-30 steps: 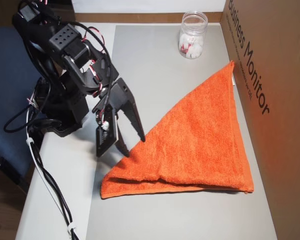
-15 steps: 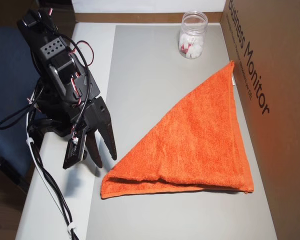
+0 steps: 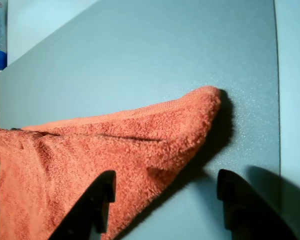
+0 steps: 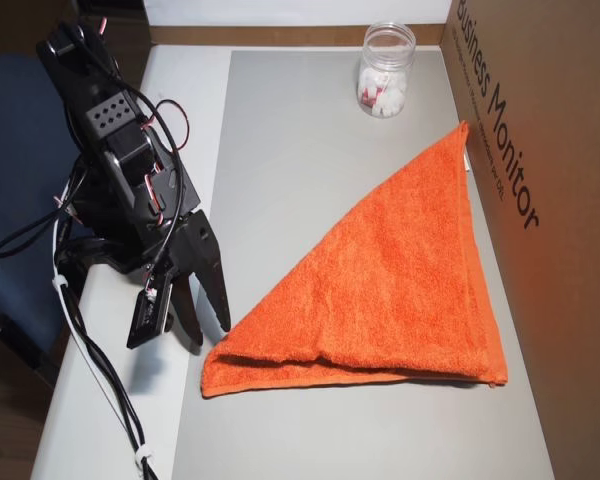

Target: Fold the blanket.

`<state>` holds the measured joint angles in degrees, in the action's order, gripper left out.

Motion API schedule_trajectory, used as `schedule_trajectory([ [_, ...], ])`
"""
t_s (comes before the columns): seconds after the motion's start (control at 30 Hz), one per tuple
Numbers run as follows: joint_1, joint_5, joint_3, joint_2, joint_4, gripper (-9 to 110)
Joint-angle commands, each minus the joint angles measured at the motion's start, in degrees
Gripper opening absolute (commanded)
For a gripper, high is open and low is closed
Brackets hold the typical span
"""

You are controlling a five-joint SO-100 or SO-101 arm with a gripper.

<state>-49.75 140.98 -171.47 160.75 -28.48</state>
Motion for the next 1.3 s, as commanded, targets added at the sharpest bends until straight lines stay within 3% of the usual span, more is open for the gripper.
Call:
schedule_trajectory([
  [0.0, 0.26, -0.26, 0.26, -0.09, 1.93, 21],
  [0.37, 0.18, -0.26, 0.35, -0.97, 2.11, 20],
  [0.67, -0.7, -3.78, 0.53, -16.0, 18.46, 20],
  [1.1, -0.79, -7.21, 1.05, -25.93, 23.91, 20],
  [1.27, -2.02, -7.56, 1.14, -28.39, 23.99, 13],
])
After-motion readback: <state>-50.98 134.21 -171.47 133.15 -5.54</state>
